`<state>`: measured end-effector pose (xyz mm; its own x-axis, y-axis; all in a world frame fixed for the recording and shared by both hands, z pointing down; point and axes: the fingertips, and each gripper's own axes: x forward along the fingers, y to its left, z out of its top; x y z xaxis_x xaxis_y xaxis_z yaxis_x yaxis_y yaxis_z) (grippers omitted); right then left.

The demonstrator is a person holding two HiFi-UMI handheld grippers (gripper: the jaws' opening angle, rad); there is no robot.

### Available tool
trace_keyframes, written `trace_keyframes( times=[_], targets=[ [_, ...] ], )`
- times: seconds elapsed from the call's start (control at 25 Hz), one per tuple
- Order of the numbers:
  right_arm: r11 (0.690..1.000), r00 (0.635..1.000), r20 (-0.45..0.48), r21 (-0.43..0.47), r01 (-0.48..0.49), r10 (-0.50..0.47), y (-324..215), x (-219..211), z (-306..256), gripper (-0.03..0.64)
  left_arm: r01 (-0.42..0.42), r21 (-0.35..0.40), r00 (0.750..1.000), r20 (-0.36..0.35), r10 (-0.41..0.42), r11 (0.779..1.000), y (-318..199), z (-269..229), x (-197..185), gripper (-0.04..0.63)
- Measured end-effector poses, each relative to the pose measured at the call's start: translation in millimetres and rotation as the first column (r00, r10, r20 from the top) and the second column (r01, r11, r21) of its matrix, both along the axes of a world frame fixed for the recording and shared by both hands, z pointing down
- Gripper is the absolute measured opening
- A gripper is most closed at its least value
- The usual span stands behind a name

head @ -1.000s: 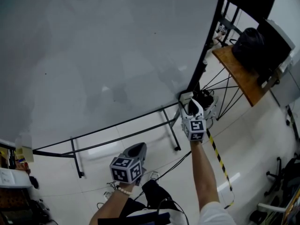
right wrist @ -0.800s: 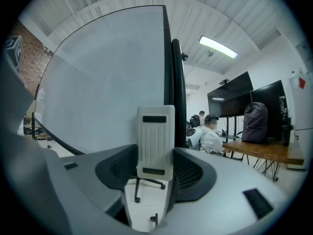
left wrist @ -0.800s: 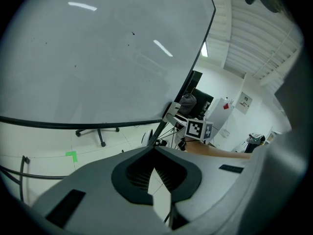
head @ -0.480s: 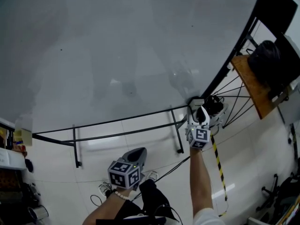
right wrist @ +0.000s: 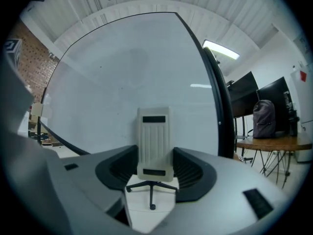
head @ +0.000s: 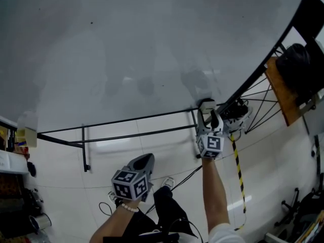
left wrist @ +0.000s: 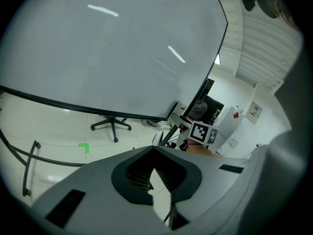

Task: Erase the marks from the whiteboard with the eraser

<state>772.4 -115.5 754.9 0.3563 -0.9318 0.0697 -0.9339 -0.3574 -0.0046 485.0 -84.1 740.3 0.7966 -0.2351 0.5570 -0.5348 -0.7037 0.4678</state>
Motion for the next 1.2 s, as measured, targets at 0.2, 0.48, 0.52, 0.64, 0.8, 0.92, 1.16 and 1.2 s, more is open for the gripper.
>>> trace_keyframes(
  times=[0.2, 0.48, 0.52, 0.64, 0.8, 0.92, 1.16, 1.2],
  targets=[
    [1.000, 1.000, 0.015, -0.009, 0.023, -0.023, -18, -47, -4, 0.255, 0.029, -0.004, 0.999, -0.021, -0.029, 1.000, -6, -4, -34, -0.011],
    [0.999, 0.999, 0.036, 0.003, 0.040, -0.040, -46, -115, -1, 0.256, 0.084, -0.001, 0.996, -0.034, -0.084, 0.996, -31, -7, -96, -0.011],
    [0.999, 0.998, 0.036, 0.003, 0.044, -0.045, -51, -126, -2, 0.256, 0.093, 0.002, 0.995, -0.035, -0.093, 0.996, -34, -8, -106, -0.011],
    [0.998, 0.997, 0.038, 0.008, 0.069, -0.069, -67, -162, -3, 0.256, 0.124, -0.001, 0.991, -0.041, -0.124, 0.992, -45, -9, -138, -0.011],
    [0.996, 0.995, 0.041, 0.022, 0.091, -0.092, -90, -212, -2, 0.256, 0.155, -0.009, 0.987, -0.047, -0.155, 0.988, -59, -9, -186, -0.011],
    [0.995, 0.994, 0.046, 0.021, 0.097, -0.098, -103, -247, -1, 0.256, 0.190, -0.017, 0.980, -0.056, -0.191, 0.982, -73, -11, -224, -0.011],
    [0.996, 0.995, 0.051, 0.017, 0.091, -0.091, -128, -304, 3, 0.256, 0.265, -0.016, 0.961, -0.076, -0.265, 0.964, -99, -12, -290, -0.011],
    [0.996, 0.995, 0.053, 0.023, 0.088, -0.089, -132, -313, 3, 0.256, 0.275, -0.020, 0.958, -0.078, -0.276, 0.961, -100, -11, -301, -0.011]
  ],
)
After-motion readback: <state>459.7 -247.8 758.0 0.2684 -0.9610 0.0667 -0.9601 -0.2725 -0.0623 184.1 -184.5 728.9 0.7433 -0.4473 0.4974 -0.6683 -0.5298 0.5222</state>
